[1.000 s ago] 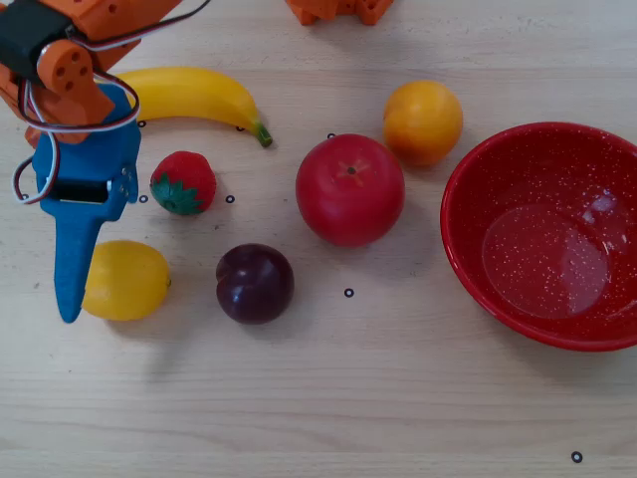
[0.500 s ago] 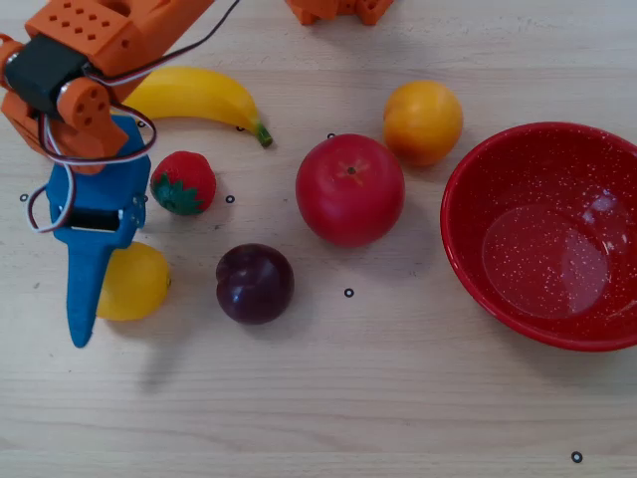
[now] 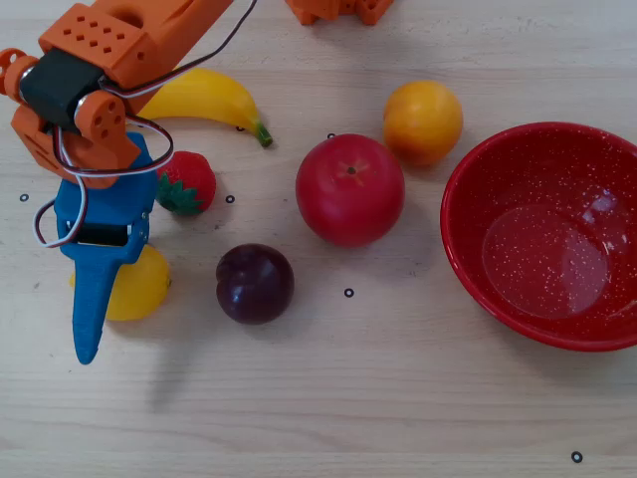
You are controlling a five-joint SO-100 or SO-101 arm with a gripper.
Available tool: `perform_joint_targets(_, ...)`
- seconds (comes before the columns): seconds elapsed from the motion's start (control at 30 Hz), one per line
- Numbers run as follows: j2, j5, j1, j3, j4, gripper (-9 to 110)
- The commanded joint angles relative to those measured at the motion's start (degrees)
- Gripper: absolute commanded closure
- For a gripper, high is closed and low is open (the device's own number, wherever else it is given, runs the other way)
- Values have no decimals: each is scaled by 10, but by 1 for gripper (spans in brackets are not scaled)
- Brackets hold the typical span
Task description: Put the lemon in the red bowl.
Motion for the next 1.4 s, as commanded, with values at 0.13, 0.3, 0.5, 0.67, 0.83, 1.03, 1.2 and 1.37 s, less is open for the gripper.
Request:
perform_joint_targets(0.13, 21, -9, 5, -52, -30, 33)
perform_joint_targets(0.3, 16, -6, 6, -51, -41, 33)
perform_joint_targets(0.5, 14, -6, 8, -51, -38, 33)
perform_joint_targets(0.67, 13, -4, 8, -51, -34, 34)
perform_joint_targets(0.83, 13, -4, 8, -53, -30, 39)
perform_joint_targets(1.03, 12, -3, 4, -56, -24, 43)
perform_joint_targets(1.2, 12, 4, 1, -58, -20, 52)
perform_joint_targets(1.37, 12, 11, -1, -59, -21, 57)
